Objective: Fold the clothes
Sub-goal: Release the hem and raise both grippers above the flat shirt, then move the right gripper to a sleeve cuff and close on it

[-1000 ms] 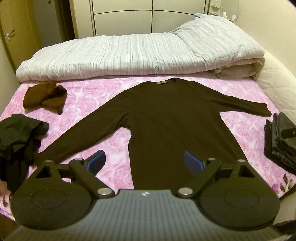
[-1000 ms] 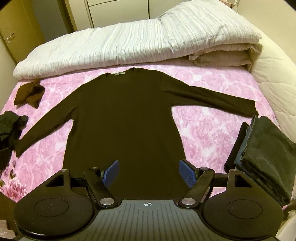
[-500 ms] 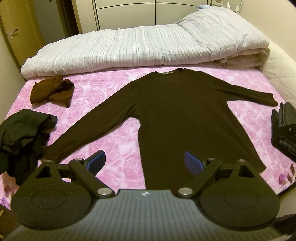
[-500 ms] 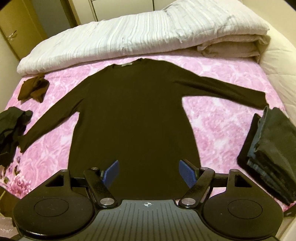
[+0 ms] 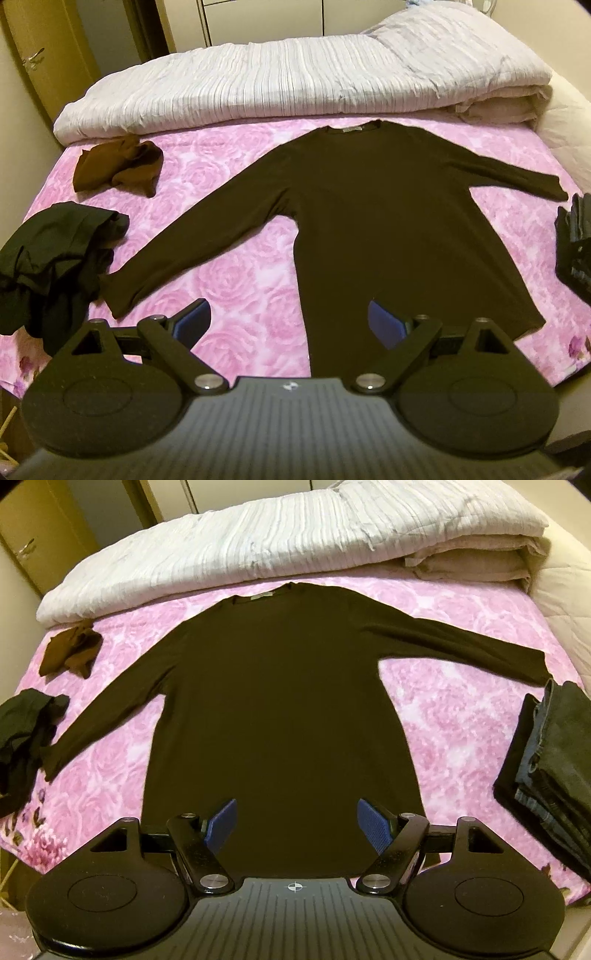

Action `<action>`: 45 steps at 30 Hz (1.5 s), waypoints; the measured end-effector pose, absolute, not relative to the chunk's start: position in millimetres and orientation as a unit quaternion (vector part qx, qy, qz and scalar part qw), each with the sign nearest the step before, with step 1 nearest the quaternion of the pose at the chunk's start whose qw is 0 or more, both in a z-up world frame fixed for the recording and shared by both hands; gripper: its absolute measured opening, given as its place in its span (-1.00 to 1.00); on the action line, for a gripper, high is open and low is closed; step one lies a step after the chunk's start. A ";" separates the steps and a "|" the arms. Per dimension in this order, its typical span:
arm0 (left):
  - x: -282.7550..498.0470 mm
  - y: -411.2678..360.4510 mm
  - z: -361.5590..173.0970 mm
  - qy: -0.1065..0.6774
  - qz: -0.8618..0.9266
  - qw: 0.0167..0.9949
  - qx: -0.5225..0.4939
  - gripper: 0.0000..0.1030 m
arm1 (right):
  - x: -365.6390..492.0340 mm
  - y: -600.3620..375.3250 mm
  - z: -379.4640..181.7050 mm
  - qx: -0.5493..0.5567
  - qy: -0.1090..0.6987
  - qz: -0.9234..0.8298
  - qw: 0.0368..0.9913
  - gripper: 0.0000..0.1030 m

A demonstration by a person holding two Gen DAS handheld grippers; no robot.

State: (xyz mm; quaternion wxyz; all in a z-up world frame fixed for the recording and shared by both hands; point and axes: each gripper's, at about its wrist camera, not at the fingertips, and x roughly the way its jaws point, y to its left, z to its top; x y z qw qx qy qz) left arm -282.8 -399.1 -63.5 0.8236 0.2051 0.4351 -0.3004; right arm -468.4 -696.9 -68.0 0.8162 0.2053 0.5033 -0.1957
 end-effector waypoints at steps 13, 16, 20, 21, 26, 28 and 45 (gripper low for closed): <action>-255.0 -486.0 -129.4 0.421 -0.424 0.758 0.263 0.73 | -481.5 -780.0 -71.8 0.133 0.497 -0.283 0.809 0.46; -258.5 -528.2 -132.6 0.403 -0.445 0.753 0.269 0.73 | -486.7 -820.6 -66.5 0.101 0.495 -0.299 0.810 0.46; -270.6 -590.7 -143.6 0.390 -0.459 0.748 0.279 0.74 | -493.3 -894.8 -66.6 0.074 0.484 -0.308 0.816 0.46; -275.7 -607.6 -148.0 0.390 -0.455 0.749 0.281 0.74 | -494.0 -916.4 -69.8 0.063 0.485 -0.304 0.817 0.46; -309.0 -692.4 -170.8 0.401 -0.419 0.762 0.288 0.74 | -496.0 -1037.7 -93.7 0.004 0.498 -0.262 0.827 0.44; -326.9 -724.5 -182.4 0.417 -0.399 0.767 0.280 0.74 | -495.8 -1095.7 -107.1 -0.005 0.506 -0.240 0.828 0.37; -408.5 -955.3 -264.4 0.414 -0.437 0.728 0.327 0.74 | -426.5 -1268.7 -268.1 -0.080 0.548 0.030 0.832 -0.30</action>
